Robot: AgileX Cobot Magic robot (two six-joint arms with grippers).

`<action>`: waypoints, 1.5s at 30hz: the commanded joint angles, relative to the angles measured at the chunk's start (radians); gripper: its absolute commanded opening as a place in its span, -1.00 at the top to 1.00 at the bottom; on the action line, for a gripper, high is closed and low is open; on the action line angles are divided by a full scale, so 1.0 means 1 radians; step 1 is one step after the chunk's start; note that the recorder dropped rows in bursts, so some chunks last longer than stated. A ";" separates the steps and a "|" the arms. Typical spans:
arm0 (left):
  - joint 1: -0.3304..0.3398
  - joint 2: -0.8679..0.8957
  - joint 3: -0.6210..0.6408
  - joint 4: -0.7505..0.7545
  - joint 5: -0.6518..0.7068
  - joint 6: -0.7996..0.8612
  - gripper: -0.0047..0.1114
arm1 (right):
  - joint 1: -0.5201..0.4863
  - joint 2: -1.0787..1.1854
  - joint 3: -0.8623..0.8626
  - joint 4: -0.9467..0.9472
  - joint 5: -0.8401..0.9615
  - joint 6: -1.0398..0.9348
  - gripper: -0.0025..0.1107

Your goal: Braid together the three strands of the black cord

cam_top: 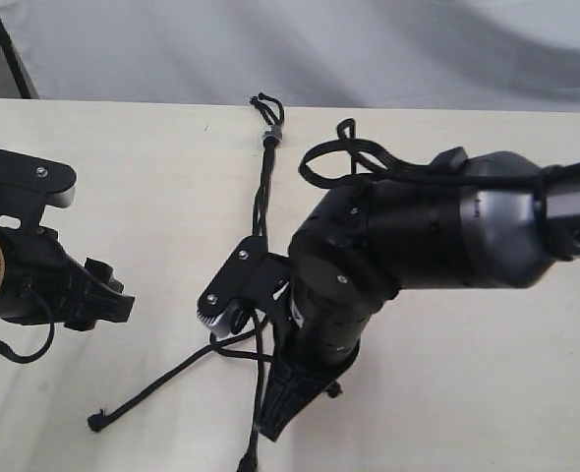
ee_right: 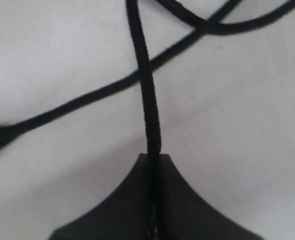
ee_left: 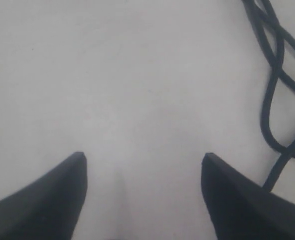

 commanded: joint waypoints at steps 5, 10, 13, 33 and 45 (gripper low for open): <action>0.004 -0.009 0.007 0.001 -0.026 -0.008 -0.15 | -0.094 -0.002 0.086 -0.013 -0.085 0.046 0.96; 0.004 -0.009 0.007 0.001 -0.028 -0.008 -0.15 | -0.094 0.012 0.096 -0.013 -0.087 0.055 0.96; 0.004 -0.009 0.007 0.001 -0.028 -0.008 -0.15 | -0.094 0.033 0.098 -0.019 -0.110 0.068 0.96; 0.004 -0.009 0.007 0.000 -0.037 -0.008 -0.15 | -0.100 -0.032 0.093 -0.065 -0.144 0.081 -0.35; -0.409 0.147 -0.086 -0.177 -0.067 0.014 -0.15 | -0.564 -0.437 0.106 -0.131 -0.498 0.241 -0.34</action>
